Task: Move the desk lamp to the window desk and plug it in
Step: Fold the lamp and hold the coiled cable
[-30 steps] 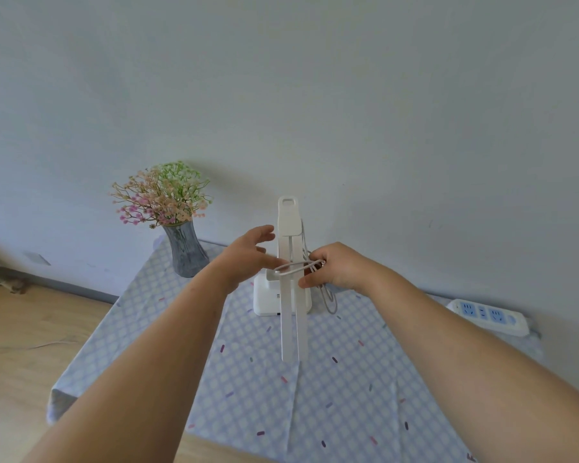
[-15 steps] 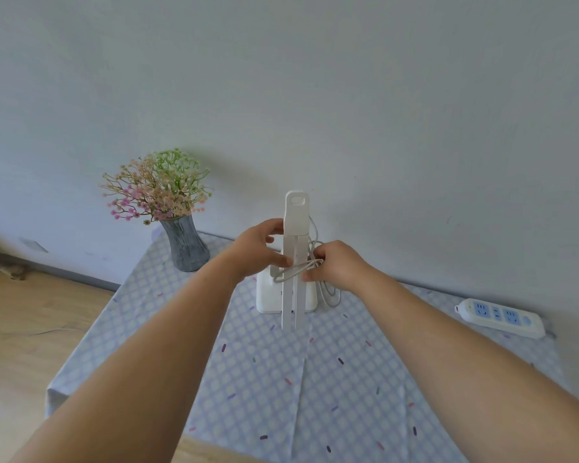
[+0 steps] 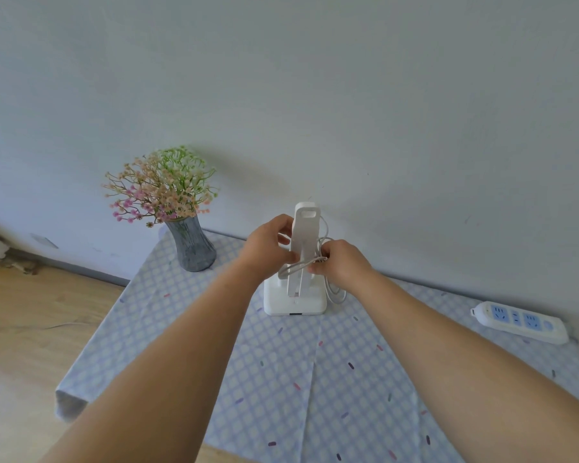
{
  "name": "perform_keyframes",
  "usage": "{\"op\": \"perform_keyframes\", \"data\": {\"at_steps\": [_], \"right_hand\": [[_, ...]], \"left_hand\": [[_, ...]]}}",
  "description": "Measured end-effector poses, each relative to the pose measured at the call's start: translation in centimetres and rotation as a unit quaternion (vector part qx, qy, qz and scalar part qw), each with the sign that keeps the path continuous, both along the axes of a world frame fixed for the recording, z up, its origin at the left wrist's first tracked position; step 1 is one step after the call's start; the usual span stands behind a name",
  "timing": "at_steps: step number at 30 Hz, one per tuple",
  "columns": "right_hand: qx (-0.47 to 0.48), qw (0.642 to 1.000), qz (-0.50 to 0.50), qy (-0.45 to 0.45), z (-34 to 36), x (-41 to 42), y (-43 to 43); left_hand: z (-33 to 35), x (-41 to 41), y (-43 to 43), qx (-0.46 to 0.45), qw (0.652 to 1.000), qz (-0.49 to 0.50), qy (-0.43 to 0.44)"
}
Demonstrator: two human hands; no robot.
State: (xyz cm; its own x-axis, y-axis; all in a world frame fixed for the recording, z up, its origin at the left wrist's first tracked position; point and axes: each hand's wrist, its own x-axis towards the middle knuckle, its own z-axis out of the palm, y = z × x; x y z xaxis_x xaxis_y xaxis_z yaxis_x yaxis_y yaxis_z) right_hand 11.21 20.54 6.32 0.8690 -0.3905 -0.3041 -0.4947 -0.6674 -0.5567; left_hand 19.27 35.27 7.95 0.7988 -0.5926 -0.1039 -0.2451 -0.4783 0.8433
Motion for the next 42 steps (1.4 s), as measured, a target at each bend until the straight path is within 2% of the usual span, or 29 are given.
{"op": "perform_keyframes", "data": {"at_steps": [19, 29, 34, 38, 42], "right_hand": [[0.092, 0.993, -0.064, -0.036, 1.1, -1.8, -2.5], [0.141, 0.984, -0.096, -0.057, 1.8, -3.8, -3.3], [0.195, 0.967, -0.134, -0.092, 1.8, -4.8, -3.5], [0.202, 0.962, -0.151, -0.107, 1.8, -5.3, -3.5], [0.196, 0.958, -0.169, -0.121, 1.9, -6.0, -3.5]], "left_hand": [[-1.1, -0.4, 0.0, -0.003, 1.000, 0.016, 0.022], [-2.5, -0.8, -0.7, 0.033, 0.998, 0.019, 0.059], [-3.2, -0.9, -1.3, 0.047, 0.995, 0.039, 0.077], [-4.0, -1.0, -1.8, 0.078, 0.991, 0.033, 0.102], [-4.4, -1.3, -2.7, 0.101, 0.991, 0.051, 0.072]]}}
